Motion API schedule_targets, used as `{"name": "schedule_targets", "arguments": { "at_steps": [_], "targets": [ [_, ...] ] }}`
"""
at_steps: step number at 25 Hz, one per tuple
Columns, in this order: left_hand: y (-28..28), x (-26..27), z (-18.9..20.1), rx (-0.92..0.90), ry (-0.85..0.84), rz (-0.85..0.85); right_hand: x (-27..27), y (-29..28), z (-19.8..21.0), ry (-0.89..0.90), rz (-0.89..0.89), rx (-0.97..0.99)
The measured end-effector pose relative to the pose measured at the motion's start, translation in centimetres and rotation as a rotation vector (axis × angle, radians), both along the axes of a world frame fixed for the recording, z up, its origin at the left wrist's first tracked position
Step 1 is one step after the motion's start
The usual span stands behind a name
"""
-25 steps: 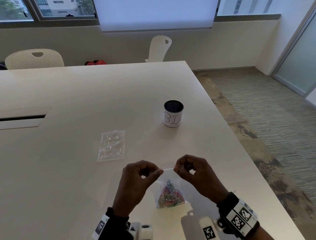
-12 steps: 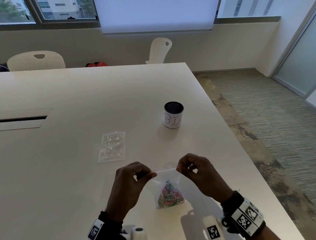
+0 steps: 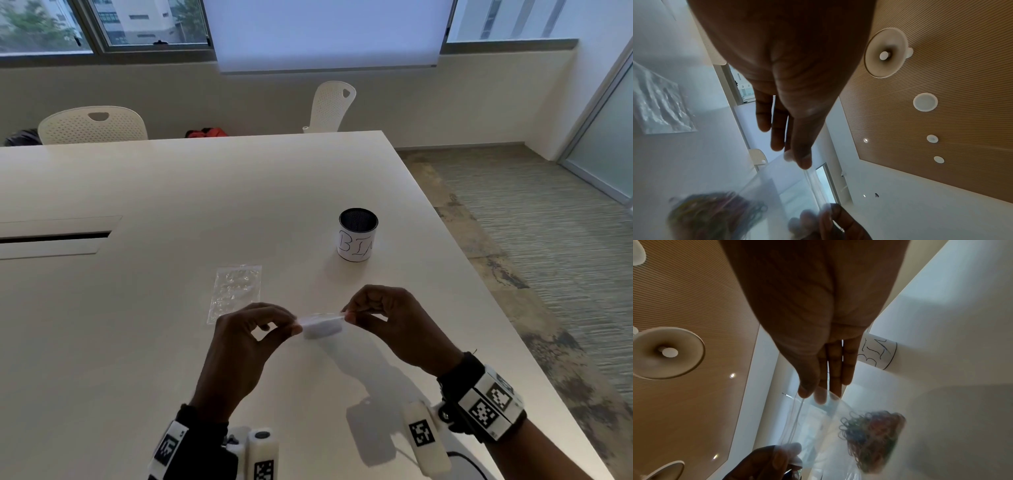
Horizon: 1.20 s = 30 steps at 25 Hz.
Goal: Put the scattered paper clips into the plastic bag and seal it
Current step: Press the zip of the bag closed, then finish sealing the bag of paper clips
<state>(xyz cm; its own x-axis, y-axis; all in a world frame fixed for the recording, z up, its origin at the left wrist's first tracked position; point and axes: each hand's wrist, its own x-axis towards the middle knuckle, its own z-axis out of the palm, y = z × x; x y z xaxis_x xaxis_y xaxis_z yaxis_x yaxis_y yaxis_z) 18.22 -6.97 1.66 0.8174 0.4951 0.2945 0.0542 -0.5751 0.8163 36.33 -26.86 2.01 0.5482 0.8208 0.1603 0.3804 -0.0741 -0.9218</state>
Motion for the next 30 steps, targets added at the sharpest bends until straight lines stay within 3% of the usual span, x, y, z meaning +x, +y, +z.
{"name": "schedule_targets", "arguments": {
  "at_steps": [6,12,13,15,17,20,22,26,30],
  "targets": [
    [3.5,2.1,-1.5,-0.090,0.177,0.063,2.5,3.8,-1.3,0.148,0.028,-0.091],
    [7.4,8.4,-4.0,0.079,0.309,0.077,6.9,9.1,-4.3,0.182,-0.140,-0.298],
    [7.9,9.3,-4.4,0.095,0.327,0.080,7.1,9.8,-4.2,0.112,-0.186,-0.305],
    [8.7,10.8,-5.0,0.119,0.359,0.077,6.2,10.7,-4.2,-0.273,-0.306,-0.340],
    [9.3,11.8,-5.4,0.136,0.387,0.073,3.6,10.9,-4.4,-0.538,-0.259,-0.352],
    [10.1,12.5,-5.7,0.168,0.424,0.053,0.2,10.8,-5.9,-0.656,0.081,-0.597],
    [10.7,12.5,-5.6,0.173,0.432,0.052,-0.5,10.7,-7.2,-0.667,0.204,-0.742],
    [12.1,9.8,-4.0,0.150,0.313,0.167,0.0,11.8,-7.9,-0.568,0.189,-0.828],
    [13.0,2.1,-2.0,0.006,0.264,0.292,0.4,13.2,-8.5,-0.533,0.134,-0.846]
  ]
}}
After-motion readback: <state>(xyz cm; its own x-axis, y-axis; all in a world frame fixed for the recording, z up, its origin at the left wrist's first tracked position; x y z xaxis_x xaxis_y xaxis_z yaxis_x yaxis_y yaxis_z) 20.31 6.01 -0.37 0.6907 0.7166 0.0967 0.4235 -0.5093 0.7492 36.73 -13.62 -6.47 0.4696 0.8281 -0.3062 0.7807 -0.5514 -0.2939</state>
